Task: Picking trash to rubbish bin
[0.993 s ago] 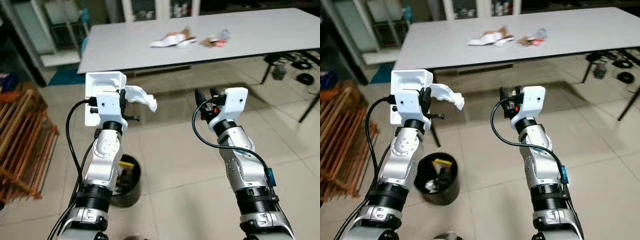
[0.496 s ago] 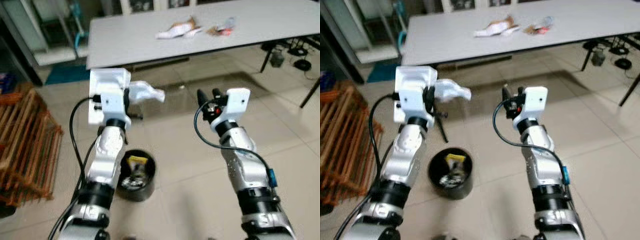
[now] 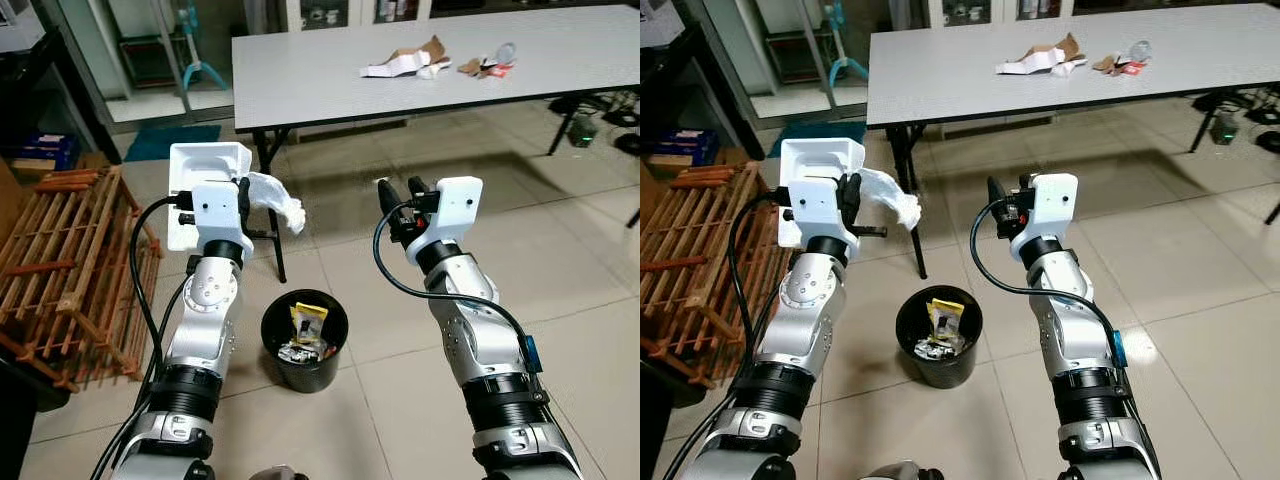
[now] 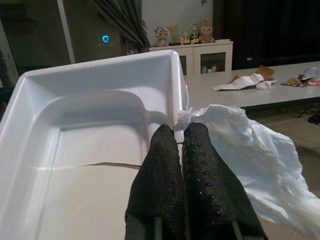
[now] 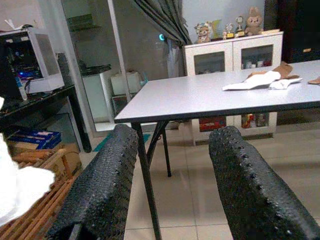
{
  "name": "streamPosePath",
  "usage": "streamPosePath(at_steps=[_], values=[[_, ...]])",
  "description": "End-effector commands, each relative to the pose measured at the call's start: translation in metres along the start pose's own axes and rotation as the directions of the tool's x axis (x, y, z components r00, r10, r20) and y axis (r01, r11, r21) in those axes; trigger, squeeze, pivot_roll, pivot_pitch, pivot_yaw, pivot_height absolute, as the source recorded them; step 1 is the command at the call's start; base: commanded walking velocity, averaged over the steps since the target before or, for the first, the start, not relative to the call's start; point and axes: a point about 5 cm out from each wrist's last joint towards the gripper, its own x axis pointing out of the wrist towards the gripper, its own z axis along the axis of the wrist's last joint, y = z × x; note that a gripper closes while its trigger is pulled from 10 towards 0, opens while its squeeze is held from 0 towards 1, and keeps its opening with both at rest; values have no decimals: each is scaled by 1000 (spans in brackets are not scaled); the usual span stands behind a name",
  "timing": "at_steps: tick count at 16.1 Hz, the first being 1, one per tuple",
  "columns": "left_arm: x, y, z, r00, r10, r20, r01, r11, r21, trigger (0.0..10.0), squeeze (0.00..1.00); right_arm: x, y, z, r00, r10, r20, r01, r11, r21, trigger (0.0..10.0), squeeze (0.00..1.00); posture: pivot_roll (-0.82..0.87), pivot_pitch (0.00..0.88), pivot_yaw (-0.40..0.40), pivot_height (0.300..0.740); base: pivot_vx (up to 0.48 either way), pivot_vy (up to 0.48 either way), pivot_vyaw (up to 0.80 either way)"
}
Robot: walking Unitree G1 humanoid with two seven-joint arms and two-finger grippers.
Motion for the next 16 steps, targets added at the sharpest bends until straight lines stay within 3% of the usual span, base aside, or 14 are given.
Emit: streamPosePath(at_steps=[1, 16], values=[[1, 1, 0, 1000, -1, -7, 1, 1000, 12, 10000, 0, 1, -2, 2, 1000, -6, 0, 6, 1000, -3, 10000, 0, 14, 38, 78, 740, 0, 0, 0], [1, 1, -3, 999, -6, -31, 6, 1000, 26, 10000, 0, 2, -6, -5, 998, -40, -55, 38, 999, -32, 10000, 0, 17, 41, 75, 720, 380, 0, 0]])
